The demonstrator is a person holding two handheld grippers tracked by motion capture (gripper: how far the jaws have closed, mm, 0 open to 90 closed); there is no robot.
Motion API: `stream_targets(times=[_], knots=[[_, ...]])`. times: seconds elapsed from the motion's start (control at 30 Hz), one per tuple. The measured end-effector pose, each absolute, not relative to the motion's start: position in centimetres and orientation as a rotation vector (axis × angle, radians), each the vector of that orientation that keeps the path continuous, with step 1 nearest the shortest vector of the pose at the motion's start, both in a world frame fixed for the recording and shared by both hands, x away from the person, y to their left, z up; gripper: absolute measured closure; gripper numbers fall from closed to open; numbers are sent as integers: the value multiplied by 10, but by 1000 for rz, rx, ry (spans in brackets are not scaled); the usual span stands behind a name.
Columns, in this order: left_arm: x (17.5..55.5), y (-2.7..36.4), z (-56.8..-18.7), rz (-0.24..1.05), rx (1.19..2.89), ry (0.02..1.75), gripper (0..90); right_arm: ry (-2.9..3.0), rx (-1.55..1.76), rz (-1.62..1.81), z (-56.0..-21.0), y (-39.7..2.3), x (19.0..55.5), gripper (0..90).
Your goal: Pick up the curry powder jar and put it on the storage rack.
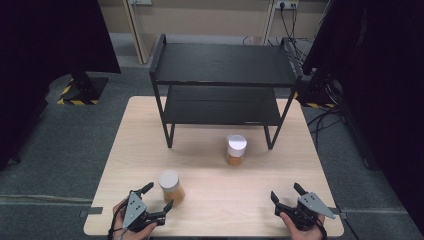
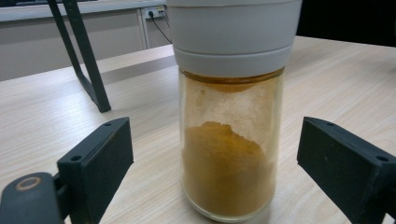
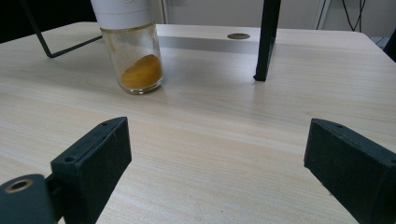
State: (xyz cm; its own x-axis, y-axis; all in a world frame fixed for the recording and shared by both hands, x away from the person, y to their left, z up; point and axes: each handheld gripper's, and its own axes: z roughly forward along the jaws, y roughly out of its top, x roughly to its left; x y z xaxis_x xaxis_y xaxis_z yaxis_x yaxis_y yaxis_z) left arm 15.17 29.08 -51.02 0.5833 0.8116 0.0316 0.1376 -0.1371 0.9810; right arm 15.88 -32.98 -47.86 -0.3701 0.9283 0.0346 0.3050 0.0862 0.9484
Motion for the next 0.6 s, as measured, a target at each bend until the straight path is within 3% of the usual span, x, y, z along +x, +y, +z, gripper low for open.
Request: stream_targets(times=[0.6], knots=[[164, 284, -500, 682, 1590, 788, 109, 1761, 1222, 1292, -478, -330, 160, 75]])
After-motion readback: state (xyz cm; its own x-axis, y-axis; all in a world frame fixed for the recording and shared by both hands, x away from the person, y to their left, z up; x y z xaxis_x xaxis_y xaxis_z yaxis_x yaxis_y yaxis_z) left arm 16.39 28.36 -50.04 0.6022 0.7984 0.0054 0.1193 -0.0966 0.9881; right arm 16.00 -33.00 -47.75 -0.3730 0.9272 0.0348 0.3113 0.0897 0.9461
